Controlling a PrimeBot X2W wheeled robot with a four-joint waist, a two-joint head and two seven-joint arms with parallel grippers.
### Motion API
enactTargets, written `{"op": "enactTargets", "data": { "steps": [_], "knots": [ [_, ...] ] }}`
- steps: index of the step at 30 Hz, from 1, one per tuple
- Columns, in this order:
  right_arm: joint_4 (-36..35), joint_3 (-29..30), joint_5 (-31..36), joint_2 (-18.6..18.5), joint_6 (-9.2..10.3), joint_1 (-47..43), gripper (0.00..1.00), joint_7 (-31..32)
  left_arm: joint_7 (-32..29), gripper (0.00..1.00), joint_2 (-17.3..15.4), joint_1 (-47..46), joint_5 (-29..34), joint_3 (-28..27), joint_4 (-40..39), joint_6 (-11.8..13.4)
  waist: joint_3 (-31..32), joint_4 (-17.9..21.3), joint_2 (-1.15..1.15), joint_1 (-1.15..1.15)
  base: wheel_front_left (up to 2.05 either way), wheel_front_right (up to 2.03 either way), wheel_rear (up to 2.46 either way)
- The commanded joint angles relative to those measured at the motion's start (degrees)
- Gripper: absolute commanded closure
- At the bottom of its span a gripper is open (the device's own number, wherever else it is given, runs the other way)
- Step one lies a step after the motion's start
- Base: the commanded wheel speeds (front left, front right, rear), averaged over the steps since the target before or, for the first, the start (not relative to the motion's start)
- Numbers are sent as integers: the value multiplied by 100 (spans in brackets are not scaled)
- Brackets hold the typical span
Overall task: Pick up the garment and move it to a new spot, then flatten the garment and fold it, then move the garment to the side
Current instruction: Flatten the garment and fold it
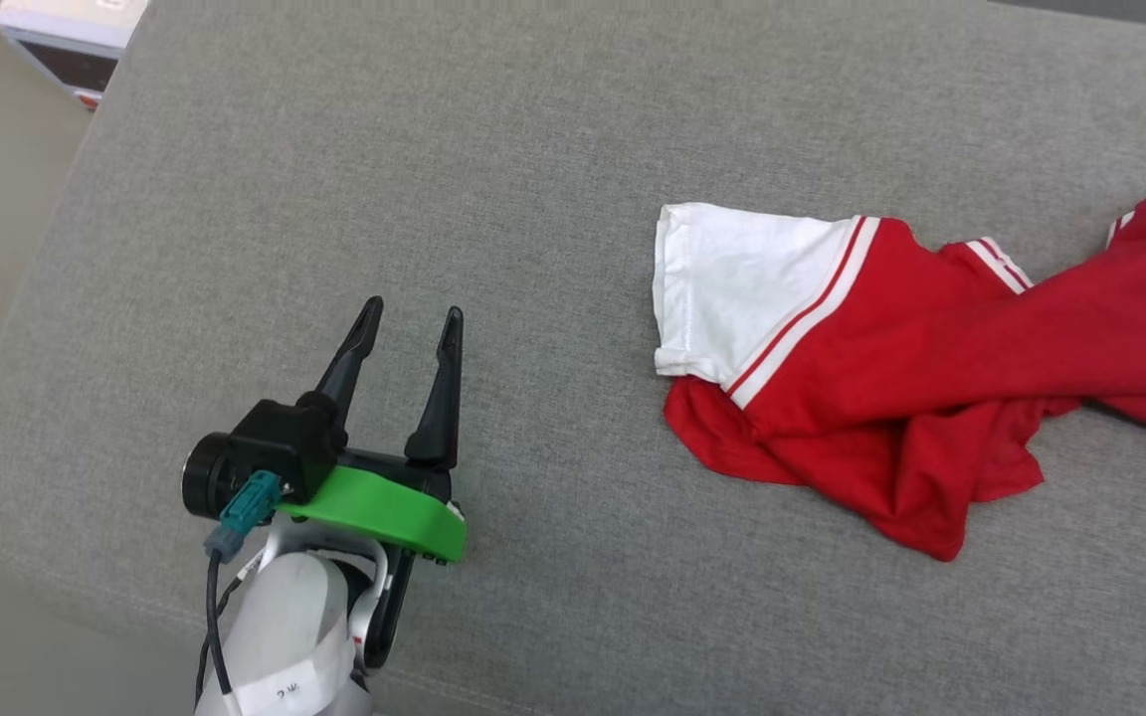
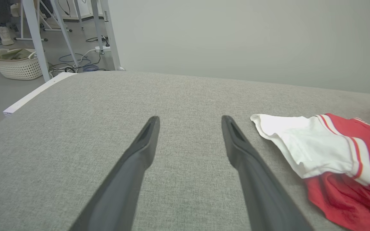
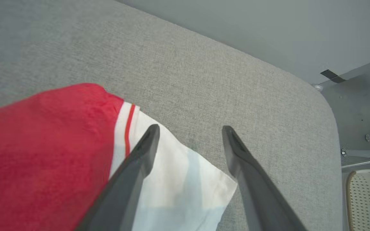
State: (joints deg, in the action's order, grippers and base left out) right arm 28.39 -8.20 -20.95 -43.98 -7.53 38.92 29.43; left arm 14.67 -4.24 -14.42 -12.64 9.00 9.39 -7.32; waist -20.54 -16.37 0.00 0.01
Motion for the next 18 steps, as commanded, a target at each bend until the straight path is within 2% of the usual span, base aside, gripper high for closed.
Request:
{"op": "enactTargets", "data": {
  "steps": [1, 11, 12, 13, 18],
  "knots": [
    [13, 30, -37, 110, 4, 60, 0, -202, 33, 0, -22, -31, 5, -20, 5, -16, 340, 276, 0, -1, 0, 0, 0],
    [-647, 156, -370, 756, 4, -650, 0, -1882, 33, 0, -129, 222, -138, -151, -25, -16, 1149, 826, 0, -1, 0, 0, 0],
    [-745, 254, -395, 882, 4, -786, 0, -2107, 33, 0, -139, 261, -157, -165, -27, -16, 1225, 887, 0, -1, 0, 0, 0],
    [-1069, 402, -365, 1177, 4, -1259, 0, -2556, 33, 0, -163, 358, -183, -171, -32, -16, 1375, 1008, 0, -1, 0, 0, 0],
    [-1672, 735, -239, 1770, 4, -2083, 0, -3190, 33, 0, -177, 546, -264, -182, -58, -16, 1545, 1196, 0, -1, 0, 0, 0]
  ]
}}
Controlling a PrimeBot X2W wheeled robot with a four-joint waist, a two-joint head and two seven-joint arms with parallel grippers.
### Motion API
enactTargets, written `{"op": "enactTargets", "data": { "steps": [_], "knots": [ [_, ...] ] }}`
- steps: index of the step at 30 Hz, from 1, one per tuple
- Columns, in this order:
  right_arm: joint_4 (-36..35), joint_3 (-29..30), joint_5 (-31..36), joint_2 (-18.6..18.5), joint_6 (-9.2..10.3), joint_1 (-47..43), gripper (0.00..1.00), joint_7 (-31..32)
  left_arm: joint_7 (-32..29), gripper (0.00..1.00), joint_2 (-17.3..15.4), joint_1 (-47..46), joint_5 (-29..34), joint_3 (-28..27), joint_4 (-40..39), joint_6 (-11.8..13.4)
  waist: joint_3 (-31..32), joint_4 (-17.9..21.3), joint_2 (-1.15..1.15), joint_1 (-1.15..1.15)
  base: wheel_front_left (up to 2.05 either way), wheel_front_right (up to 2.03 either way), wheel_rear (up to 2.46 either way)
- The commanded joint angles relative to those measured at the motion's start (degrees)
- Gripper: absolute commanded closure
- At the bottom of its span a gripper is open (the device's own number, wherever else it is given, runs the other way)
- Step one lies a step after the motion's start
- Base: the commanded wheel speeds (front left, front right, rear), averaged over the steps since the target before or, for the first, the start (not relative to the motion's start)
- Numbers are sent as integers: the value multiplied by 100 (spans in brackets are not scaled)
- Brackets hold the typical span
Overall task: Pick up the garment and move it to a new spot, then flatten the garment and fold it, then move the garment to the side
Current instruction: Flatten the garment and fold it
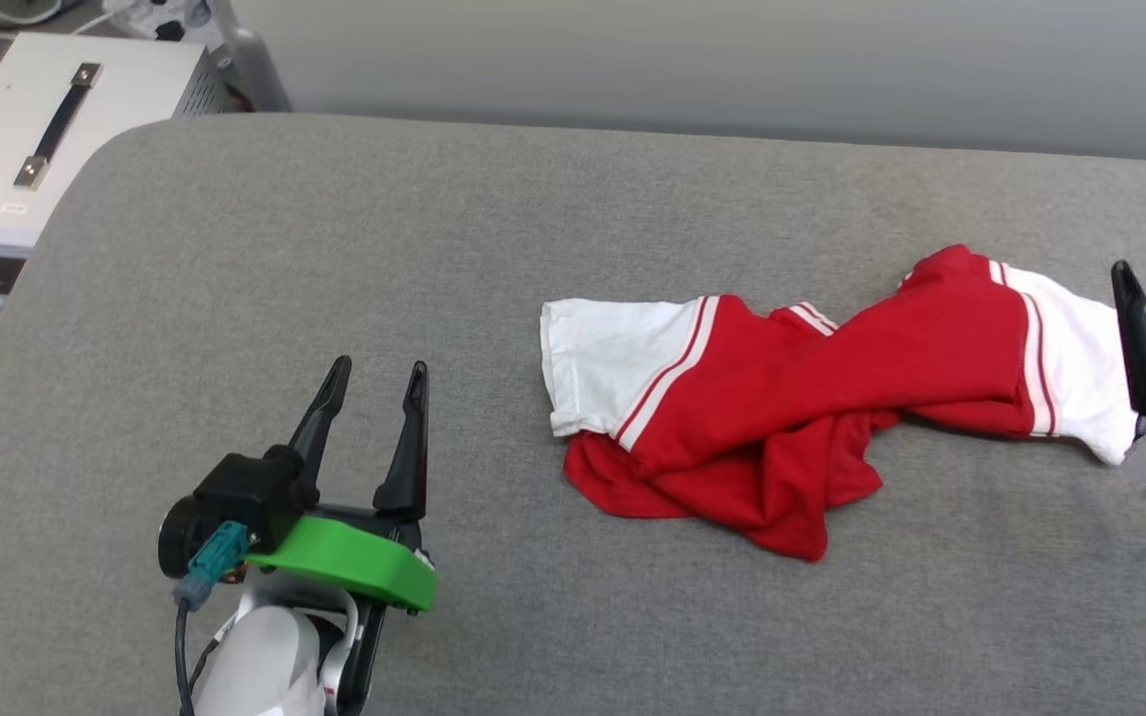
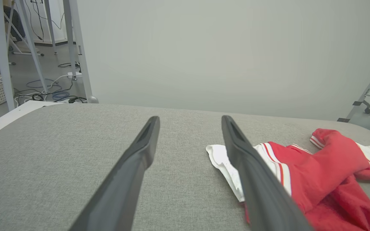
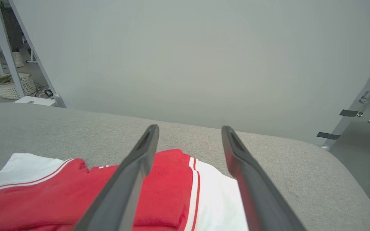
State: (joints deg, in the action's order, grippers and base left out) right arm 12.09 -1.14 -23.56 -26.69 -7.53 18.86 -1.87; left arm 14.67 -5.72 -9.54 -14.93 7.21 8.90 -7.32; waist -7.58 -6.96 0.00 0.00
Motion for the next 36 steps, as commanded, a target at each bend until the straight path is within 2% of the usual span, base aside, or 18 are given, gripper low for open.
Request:
{"op": "enactTargets", "data": {
  "steps": [1, 10, 14, 21, 26, 29, 36],
  "knots": [
    [-131, 103, 46, 152, 4, -212, 0, -156, 33, 0, -33, 88, -43, 4, -9, -16, 270, 276, 0, 0, 0, 0, 0],
    [-1030, 499, 474, 1370, 4, -1517, 0, -778, 33, 0, 12, 454, -215, 54, 14, -16, 469, 452, 0, 0, 0, 0, 0],
    [-1191, 534, 561, 1684, 4, -1778, 0, -865, 33, 0, 54, 609, -258, 29, 7, -16, 504, 495, 0, 0, 0, 0, 0],
    [-1298, 486, 511, 1839, 4, -1888, 0, -852, 33, 0, 25, 613, -233, 35, 1, -16, 457, 604, 0, 0, 0, 0, 0],
    [-1465, 475, 521, 1778, 4, -1863, 0, -746, 15, 0, -221, 221, -288, 264, 114, -16, 286, 743, 0, 0, 0, 0, 0],
    [-1622, 466, 564, 1790, 4, -1835, 0, -656, -392, 0, -487, -261, -441, 496, 216, -16, 101, 841, 0, 0, 0, 0, 0],
    [-1856, 407, 625, 1768, 4, -1664, 0, -555, -2411, 0, -1200, -1843, -1059, 1123, 523, -16, -436, 1155, 0, 0, 0, 0, 0]
  ]
}}
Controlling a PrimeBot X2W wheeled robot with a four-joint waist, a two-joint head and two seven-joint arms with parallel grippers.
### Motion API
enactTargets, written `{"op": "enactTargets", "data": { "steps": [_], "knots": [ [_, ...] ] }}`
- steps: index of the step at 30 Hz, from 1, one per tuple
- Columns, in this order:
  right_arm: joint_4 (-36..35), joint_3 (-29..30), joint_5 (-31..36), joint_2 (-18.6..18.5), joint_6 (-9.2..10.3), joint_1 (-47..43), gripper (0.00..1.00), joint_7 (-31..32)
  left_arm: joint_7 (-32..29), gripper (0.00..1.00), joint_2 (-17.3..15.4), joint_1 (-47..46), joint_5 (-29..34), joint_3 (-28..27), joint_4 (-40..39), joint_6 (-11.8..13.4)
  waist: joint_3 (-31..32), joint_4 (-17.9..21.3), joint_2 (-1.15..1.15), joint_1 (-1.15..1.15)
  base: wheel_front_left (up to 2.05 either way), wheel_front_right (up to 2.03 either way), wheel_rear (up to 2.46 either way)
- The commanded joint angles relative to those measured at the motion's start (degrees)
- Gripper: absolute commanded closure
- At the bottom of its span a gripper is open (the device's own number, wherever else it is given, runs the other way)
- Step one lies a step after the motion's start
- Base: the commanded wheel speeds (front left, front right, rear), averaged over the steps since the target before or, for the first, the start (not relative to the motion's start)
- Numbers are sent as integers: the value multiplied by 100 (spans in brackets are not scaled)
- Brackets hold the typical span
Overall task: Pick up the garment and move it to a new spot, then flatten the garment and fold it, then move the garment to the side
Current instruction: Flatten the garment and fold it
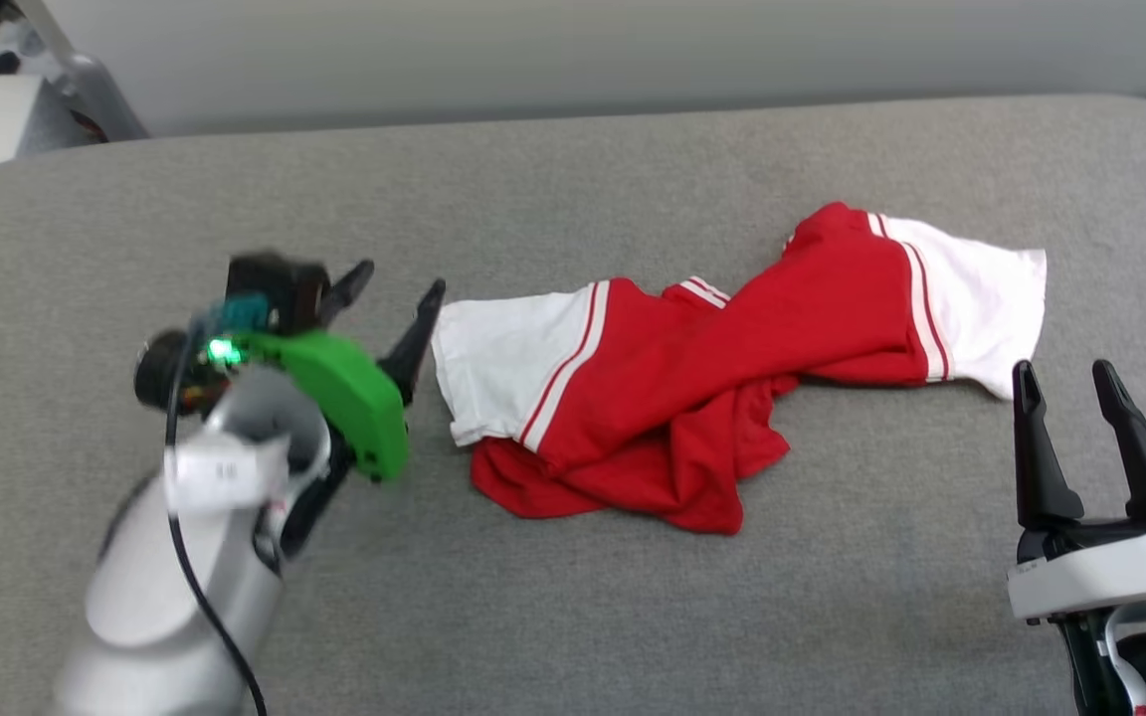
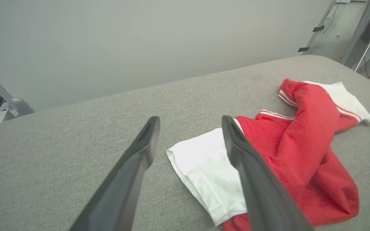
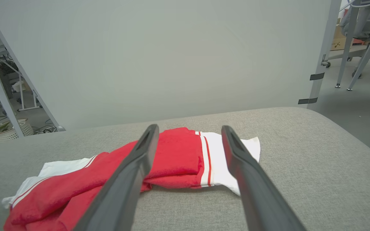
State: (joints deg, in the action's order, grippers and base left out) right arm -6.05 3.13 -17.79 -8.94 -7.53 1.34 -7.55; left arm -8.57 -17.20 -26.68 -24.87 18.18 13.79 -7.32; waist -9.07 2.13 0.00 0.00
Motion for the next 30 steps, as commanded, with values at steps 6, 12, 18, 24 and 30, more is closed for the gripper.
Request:
{"op": "enactTargets", "data": {
  "steps": [6, 12, 18, 24, 30],
  "knots": [
    [-101, -133, 86, 40, 4, 260, 0, -6, -1724, 0, -795, -1269, -543, 806, 239, -16, -724, 606, 0, 0, 0, 0, 0],
    [-74, -217, 106, 96, 4, 365, 0, -81, -2945, 0, -1140, -2004, -1175, 1335, 605, -16, -1061, 830, 0, 0, 0, 0, 0],
    [78, -231, 136, 150, 4, 463, 0, -141, -3503, 0, -1255, -2323, -1098, 1578, 1261, 17, -1288, 952, 0, 0, 0, 0, 0],
    [235, -225, 165, 195, 4, 552, 0, -238, -3346, 0, -1171, -2455, -1052, 1607, 1736, 28, -1432, 971, 0, 0, 0, 0, 0],
    [256, -220, 179, 218, 4, 669, 0, -260, -3664, 95, -1138, -2453, -1131, 1792, 2101, 13, -1524, 935, 0, 0, 0, 0, 0]
  ]
}}
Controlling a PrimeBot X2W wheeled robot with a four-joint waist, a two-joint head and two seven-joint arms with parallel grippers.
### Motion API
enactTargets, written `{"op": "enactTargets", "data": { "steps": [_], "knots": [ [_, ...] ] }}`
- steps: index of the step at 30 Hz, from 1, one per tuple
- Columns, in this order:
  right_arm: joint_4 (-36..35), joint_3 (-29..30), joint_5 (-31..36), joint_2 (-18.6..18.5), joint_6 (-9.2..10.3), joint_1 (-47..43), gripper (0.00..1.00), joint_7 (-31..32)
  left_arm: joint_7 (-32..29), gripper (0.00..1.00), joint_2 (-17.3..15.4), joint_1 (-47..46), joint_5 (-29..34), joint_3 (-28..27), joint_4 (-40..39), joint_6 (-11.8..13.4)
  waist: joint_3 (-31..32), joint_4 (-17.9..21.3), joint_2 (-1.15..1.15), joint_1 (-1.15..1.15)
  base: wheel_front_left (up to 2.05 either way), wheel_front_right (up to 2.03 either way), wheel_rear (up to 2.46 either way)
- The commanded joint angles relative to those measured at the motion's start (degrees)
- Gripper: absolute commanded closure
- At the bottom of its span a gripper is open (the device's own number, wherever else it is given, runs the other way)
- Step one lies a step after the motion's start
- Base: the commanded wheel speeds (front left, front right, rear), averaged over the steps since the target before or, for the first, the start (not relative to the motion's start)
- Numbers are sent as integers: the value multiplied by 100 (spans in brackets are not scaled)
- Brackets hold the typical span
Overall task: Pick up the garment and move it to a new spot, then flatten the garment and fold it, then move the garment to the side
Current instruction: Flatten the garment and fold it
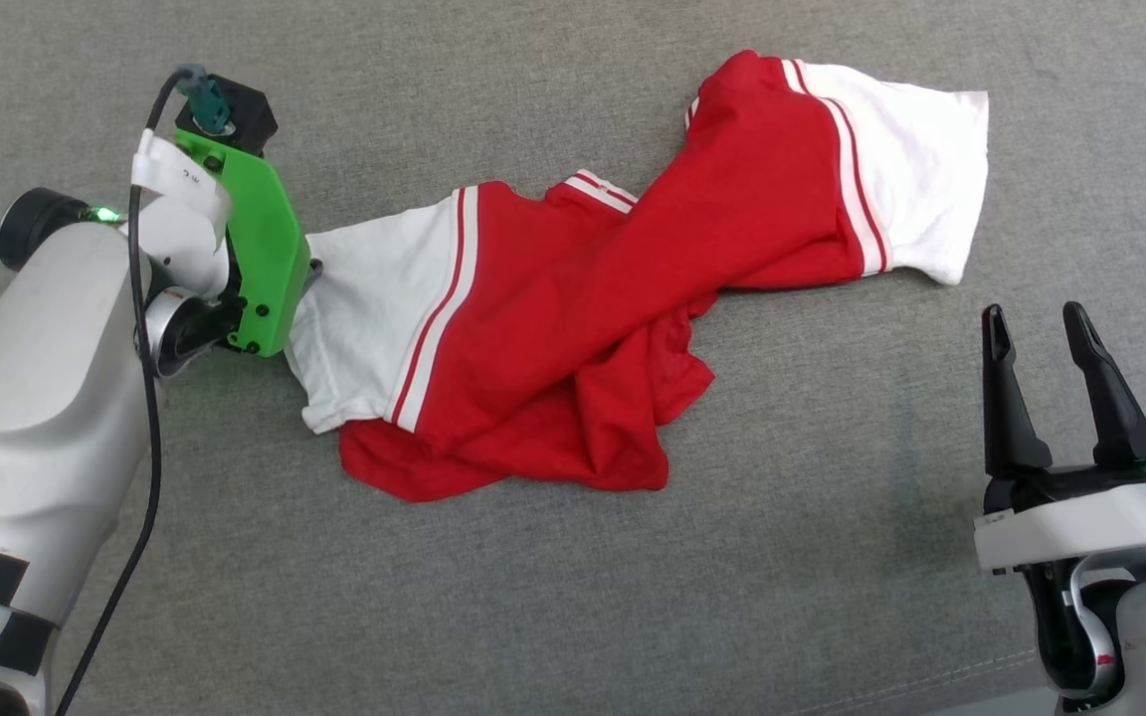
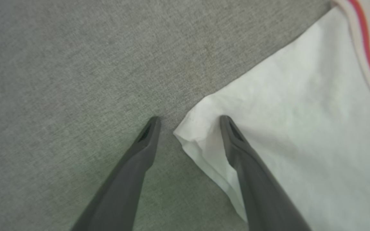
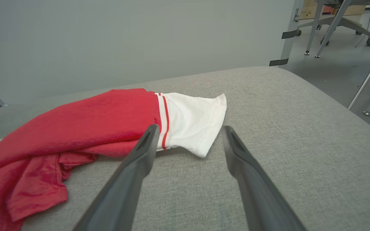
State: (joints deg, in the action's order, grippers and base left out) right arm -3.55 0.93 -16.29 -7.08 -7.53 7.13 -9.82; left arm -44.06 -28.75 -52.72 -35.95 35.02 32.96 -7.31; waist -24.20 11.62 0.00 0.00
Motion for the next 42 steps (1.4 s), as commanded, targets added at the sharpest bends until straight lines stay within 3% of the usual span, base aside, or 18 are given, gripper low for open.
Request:
{"op": "enactTargets", "data": {
  "steps": [1, 7, 16, 22, 29, 34, 38, 42],
  "knots": [
    [6, 6, 31, 32, 4, 101, 0, -34, -215, 100, 28, 171, -84, 138, 213, 7, -16, -29, 0, 0, 0, 0, 0],
    [5, 68, 62, -19, 4, 134, 0, -6, -140, 100, 36, 236, -288, 87, 202, 8, 47, -155, 0, 0, 0, 0, 0],
    [19, 134, 65, -181, 4, 108, 0, 201, 1123, 100, -228, 353, -241, -361, 80, 279, 468, -353, 0, 0, 0, 0, 0],
    [10, 144, 17, -496, 4, 8, 0, 817, 1884, 100, -383, 699, -343, -683, -401, 441, 740, -563, 0, 0, 0, 0, 0],
    [-78, 180, -384, -1241, 4, 232, 0, 2640, 2354, 100, -480, 1486, -546, -999, -1635, 846, 803, -873, 0, 0, 0, 0, 0],
    [-2, 181, -868, -1859, 4, 664, 0, 4547, 2055, 100, -500, 2215, -706, -908, -2852, 1172, 573, -1147, 0, 0, 0, 0, 0],
    [69, 286, -1029, -2233, 4, 1293, 0, 5623, 1898, 100, -553, 2476, -670, -886, -3705, 1467, 252, -1392, 0, 0, 0, 0, 0],
    [257, 220, -1137, -2519, 4, 1991, 0, 6297, 1804, 100, -591, 2563, -581, -861, -4314, 1665, -58, -1614, 0, 0, 0, 0, 0]
  ]
}}
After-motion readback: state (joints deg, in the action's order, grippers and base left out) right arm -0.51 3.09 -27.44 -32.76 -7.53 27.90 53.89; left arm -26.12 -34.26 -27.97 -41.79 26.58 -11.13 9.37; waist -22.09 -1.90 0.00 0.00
